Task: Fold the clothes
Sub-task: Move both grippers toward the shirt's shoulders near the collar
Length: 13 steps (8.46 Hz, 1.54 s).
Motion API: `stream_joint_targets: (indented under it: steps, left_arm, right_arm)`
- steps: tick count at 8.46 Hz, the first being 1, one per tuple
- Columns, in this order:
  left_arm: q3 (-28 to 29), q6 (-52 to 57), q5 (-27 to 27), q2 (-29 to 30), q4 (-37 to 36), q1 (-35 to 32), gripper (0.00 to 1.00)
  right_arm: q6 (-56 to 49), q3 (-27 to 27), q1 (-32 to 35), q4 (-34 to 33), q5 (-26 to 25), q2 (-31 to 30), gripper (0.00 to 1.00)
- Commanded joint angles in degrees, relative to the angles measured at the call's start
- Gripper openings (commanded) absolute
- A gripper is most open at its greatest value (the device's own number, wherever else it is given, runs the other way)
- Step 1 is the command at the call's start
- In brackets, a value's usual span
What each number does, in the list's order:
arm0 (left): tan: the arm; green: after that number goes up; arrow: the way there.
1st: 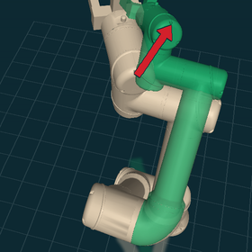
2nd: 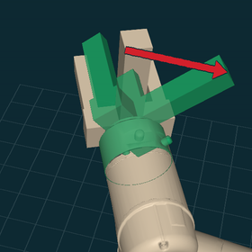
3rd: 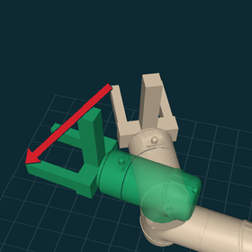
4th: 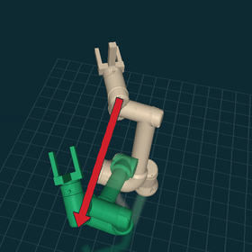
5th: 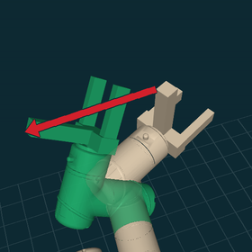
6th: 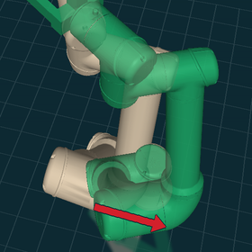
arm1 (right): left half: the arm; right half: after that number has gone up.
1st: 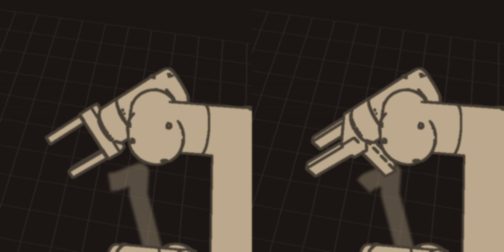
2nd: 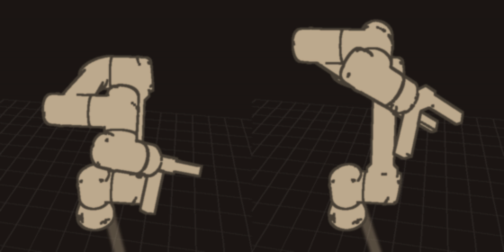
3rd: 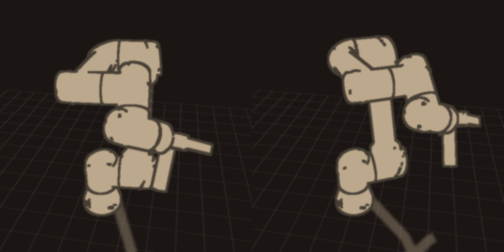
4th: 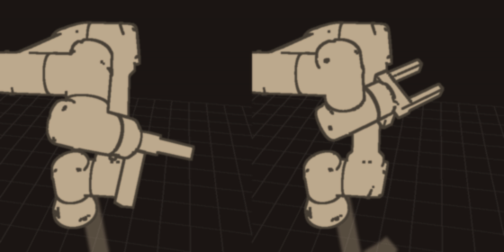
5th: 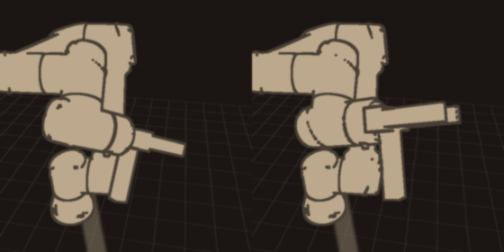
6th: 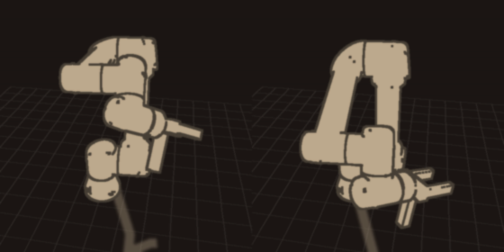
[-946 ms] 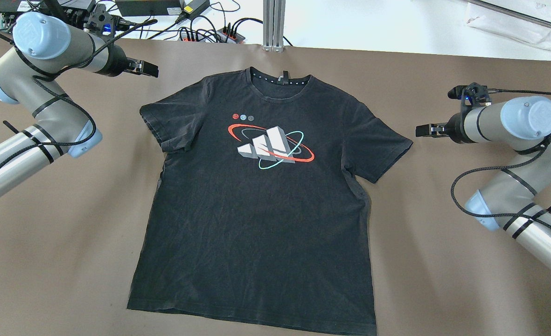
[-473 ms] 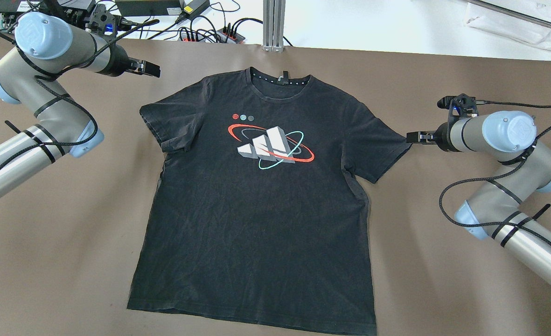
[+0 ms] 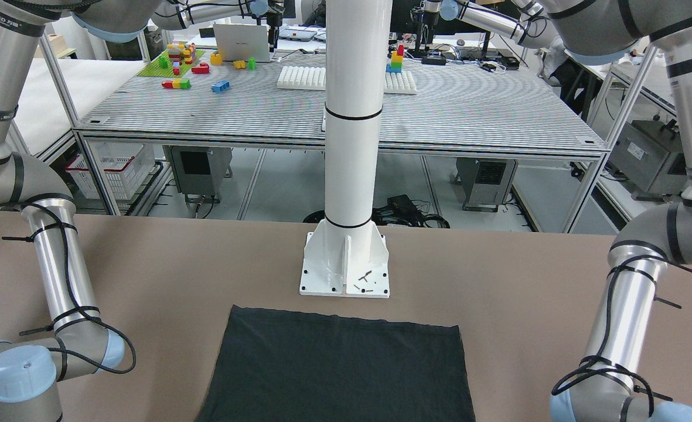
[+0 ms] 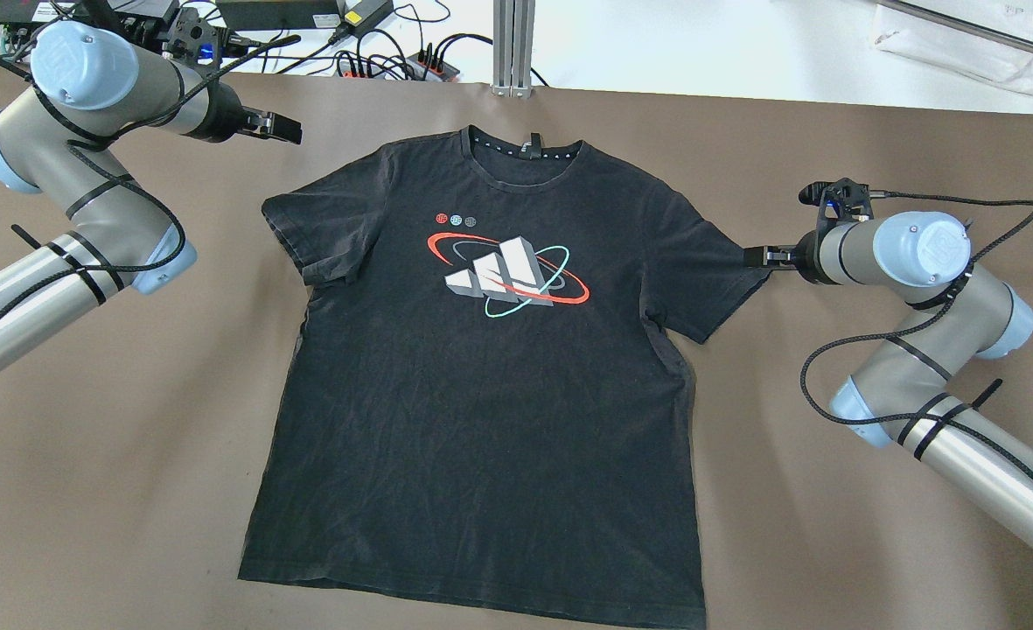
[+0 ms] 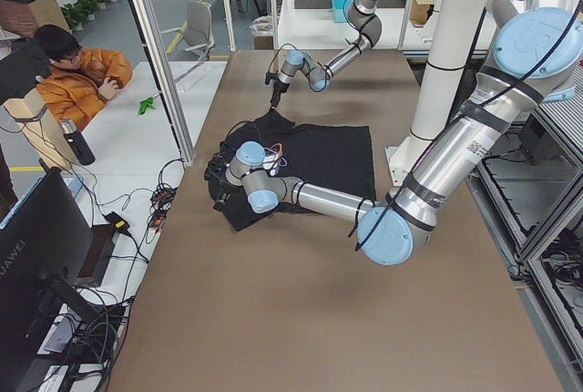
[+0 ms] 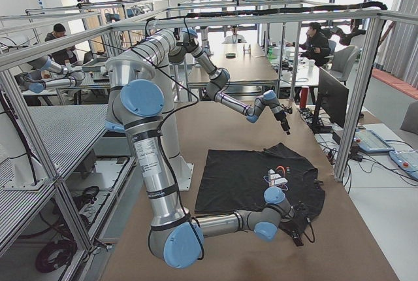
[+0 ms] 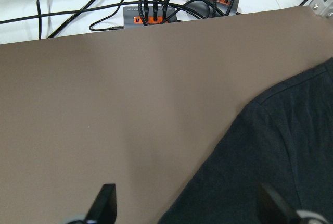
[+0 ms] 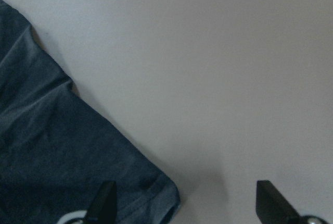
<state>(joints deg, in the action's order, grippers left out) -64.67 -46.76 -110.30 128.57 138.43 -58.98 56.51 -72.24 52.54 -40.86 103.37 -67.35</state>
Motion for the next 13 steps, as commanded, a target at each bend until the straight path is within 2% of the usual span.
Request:
stream_joint_targets:
  steps: [1, 2, 3, 4, 6, 7, 10, 13]
  left_arm:
    - [0.2, 0.0, 0.0, 0.1, 0.0, 0.0, 0.95]
    - [0.2, 0.0, 0.0, 0.1, -0.1, 0.0, 0.95]
    - [0.2, 0.0, 0.0, 0.1, -0.1, 0.0, 0.95]
    - [0.2, 0.0, 0.0, 0.1, -0.1, 0.0, 0.95]
    - [0.2, -0.1, 0.0, 0.7, -0.3, 0.0, 0.95]
    - [0.2, -0.1, 0.0, 0.8, -0.4, -0.1, 0.95]
    - [0.2, -0.1, -0.1, 0.8, -0.4, -0.1, 0.95]
    - [0.2, -0.1, 0.0, 0.8, -0.5, -0.3, 0.95]
  right_arm:
    - [1.3, 0.2, -0.3, 0.0, -0.1, 0.4, 0.52]
    - [1.3, 0.2, -0.7, 0.0, -0.4, 0.7, 0.30]
    - [1.3, 0.1, -1.0, 0.0, -0.4, 0.7, 0.23]
    - [1.3, 0.0, -1.6, 0.0, -0.4, 0.6, 0.22]
    - [1.4, -2.1, -2.0, -0.4, -0.4, 1.0, 0.03]
    - [1.4, -2.5, -1.6, -0.6, -0.1, 1.6, 0.00]
    - [1.2, -5.5, 0.2, -4.7, 0.3, 3.4, 0.00]
    - [1.6, -5.5, -0.1, -11.7, 0.1, 11.9, 0.00]
